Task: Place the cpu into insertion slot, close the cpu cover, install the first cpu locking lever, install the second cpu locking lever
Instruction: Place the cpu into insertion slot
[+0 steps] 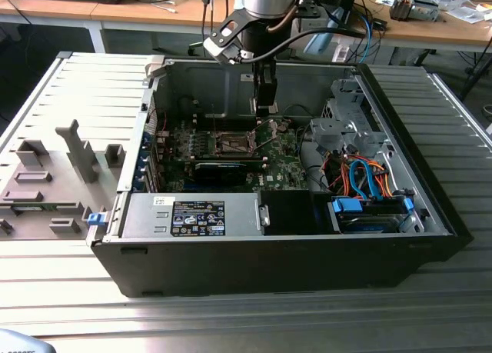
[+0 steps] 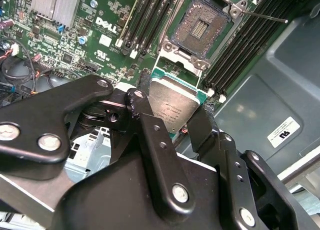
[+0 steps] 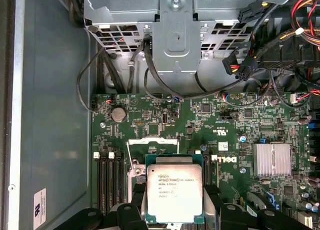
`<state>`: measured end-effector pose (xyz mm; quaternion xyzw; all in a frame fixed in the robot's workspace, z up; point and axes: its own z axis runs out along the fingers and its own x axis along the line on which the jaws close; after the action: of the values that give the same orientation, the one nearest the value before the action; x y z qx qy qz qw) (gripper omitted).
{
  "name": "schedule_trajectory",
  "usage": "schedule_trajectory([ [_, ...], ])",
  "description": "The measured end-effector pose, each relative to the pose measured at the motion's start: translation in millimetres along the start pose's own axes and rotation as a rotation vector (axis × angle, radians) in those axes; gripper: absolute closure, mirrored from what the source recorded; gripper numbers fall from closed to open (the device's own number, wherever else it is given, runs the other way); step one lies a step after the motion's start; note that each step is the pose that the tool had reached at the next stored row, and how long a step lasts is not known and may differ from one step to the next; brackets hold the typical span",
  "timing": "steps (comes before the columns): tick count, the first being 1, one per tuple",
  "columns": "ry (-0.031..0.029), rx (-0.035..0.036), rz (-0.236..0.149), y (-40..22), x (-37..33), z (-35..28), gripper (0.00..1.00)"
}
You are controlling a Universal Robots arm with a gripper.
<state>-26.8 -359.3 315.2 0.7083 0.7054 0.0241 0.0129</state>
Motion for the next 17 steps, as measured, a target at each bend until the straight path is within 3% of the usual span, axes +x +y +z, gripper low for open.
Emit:
schedule_trajectory([
  [17, 0.0002, -0.0001, 0.000, -0.2, 0.0, 2.7, 0.46],
])
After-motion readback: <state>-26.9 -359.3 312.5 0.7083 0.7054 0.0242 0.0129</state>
